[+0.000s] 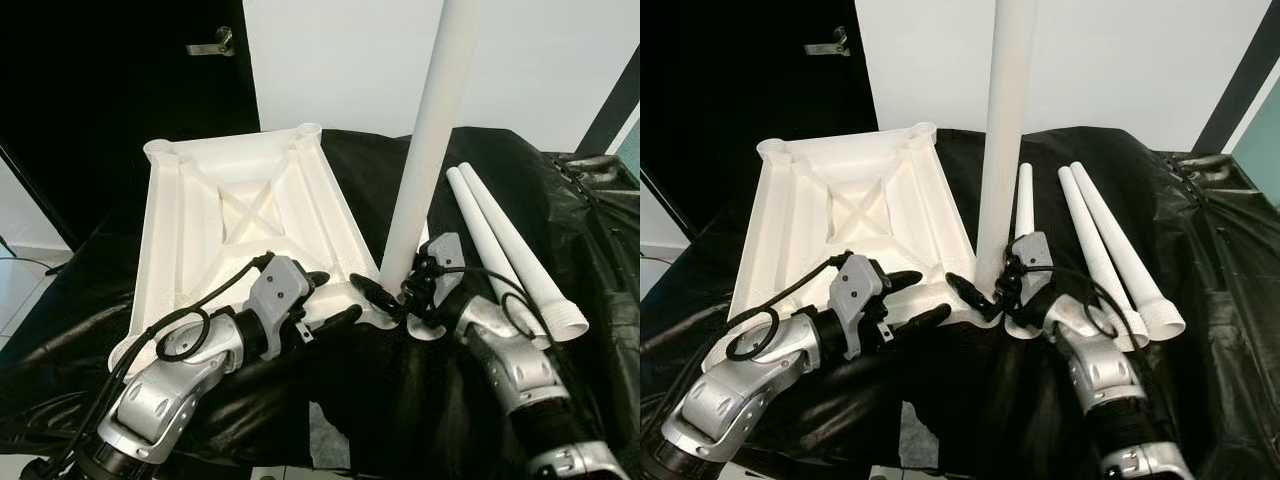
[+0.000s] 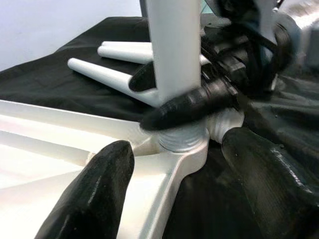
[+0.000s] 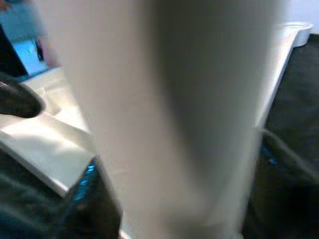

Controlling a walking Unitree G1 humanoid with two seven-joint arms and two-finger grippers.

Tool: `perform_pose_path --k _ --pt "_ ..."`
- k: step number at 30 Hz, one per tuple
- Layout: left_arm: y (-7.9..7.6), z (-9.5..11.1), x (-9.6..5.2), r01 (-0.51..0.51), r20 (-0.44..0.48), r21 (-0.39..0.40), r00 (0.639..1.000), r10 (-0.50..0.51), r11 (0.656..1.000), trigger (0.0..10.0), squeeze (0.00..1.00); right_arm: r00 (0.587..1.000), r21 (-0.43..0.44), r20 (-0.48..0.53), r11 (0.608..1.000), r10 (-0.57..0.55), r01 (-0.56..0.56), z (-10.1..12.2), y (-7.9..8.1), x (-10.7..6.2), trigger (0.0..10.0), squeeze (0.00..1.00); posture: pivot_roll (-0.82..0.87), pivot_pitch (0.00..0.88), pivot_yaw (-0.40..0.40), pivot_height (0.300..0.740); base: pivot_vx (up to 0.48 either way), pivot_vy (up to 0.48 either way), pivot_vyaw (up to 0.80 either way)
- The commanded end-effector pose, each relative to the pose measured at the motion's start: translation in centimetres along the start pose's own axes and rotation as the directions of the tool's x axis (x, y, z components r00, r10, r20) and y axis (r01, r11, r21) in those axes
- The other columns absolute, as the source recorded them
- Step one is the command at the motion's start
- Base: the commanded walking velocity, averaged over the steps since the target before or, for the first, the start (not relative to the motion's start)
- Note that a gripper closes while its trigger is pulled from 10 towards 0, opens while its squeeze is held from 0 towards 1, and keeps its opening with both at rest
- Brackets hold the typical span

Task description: Building children table

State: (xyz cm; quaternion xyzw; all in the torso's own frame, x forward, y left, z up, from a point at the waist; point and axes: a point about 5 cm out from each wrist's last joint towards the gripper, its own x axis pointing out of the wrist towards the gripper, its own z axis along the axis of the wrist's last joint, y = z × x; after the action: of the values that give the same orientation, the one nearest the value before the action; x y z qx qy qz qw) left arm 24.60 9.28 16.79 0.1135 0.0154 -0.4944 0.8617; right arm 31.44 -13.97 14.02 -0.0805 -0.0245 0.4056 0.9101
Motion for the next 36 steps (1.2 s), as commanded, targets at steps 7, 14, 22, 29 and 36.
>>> perform_pose_path --k 7,14,22,29,36 --pt "-0.1 -0.4 0.0 0.013 -0.017 0.015 1.0 -0.013 1.0 10.0 0.0 0.998 0.007 -0.051 1.0 0.024 -0.024 -1.0 -0.3 -0.2 0.0 0.0 0.11 0.0 -0.029 0.74 0.0 0.0 0.0" --pt "-0.1 -0.4 -0.1 0.005 -0.017 0.02 1.0 -0.005 1.0 10.0 0.0 0.999 0.073 -0.046 0.997 -0.026 0.029 -1.3 0.1 -0.1 5.7 0.0 0.11 0.0 -0.029 0.74 0.0 0.0 0.0" --pt "0.1 -0.2 0.0 -0.009 -0.01 0.027 1.0 0.009 1.0 10.0 0.0 0.978 0.11 -0.03 0.972 -0.207 0.209 -1.6 1.5 0.8 10.0 0.0 0.11 0.0 -0.025 0.74 0.0 0.0 0.0" --pt "0.1 -0.1 0.0 -0.002 -0.006 0.043 1.0 0.002 0.999 10.0 0.0 0.909 0.168 -0.014 0.895 -0.416 0.413 -1.1 3.8 1.8 10.0 0.0 0.1 0.0 -0.011 0.74 0.0 0.0 0.0" --pt "0.6 -0.1 -0.1 -0.004 -0.009 0.052 1.0 0.004 0.999 10.0 0.0 0.804 0.178 -0.06 0.786 -0.591 0.591 -1.3 4.9 1.4 10.0 0.0 0.09 0.0 -0.004 0.74 0.0 0.0 0.0"
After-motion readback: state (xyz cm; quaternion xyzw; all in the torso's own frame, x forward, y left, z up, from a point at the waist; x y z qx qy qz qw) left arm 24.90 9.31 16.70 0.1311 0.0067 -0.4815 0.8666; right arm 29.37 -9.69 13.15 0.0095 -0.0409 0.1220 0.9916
